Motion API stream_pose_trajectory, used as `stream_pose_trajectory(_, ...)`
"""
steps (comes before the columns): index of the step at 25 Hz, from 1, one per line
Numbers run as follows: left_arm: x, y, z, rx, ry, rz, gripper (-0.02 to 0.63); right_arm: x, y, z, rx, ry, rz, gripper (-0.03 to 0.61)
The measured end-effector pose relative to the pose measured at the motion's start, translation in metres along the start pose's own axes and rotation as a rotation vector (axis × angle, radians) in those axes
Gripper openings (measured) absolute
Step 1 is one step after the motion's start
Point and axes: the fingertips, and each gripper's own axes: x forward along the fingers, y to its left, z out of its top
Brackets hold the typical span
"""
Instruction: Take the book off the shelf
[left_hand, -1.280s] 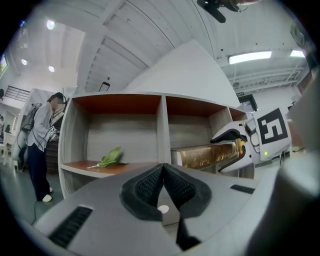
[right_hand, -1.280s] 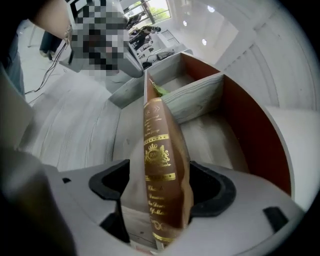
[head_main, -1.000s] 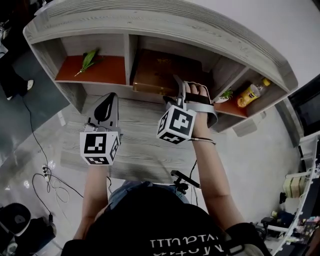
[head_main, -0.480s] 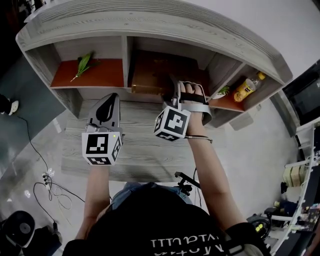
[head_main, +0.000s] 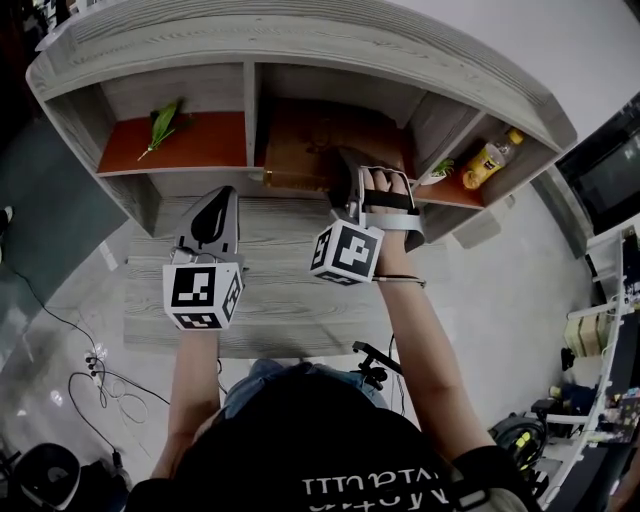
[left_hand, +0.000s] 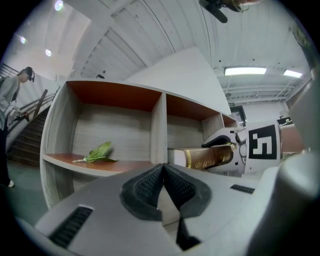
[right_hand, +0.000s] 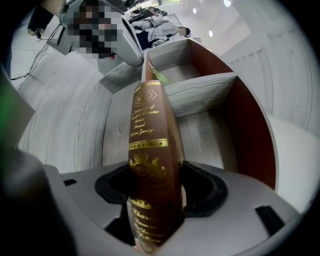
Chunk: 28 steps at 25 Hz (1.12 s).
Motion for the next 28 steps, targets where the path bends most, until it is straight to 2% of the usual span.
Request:
stream_pose_trajectory(6,-0.004,0.003,0.002,-0.009,-0.007,-0.029,0.011,-0.016,0.003,0.005,0.007,0.001,-0.019,0.276)
stream_pose_trajectory(19,-0.009,0.004,0.002,-0.010,-0.010,-0.118,0.011,-0.046,0.009,0.003,0.014,0.091,-0.054,0.264)
stream_pose_trajectory(28,-0.014,0.002,0.003,0.000,-0.014,-0.151,0.011,-0.057,0.008,0.004,0.026,0.120,-0.075,0.249)
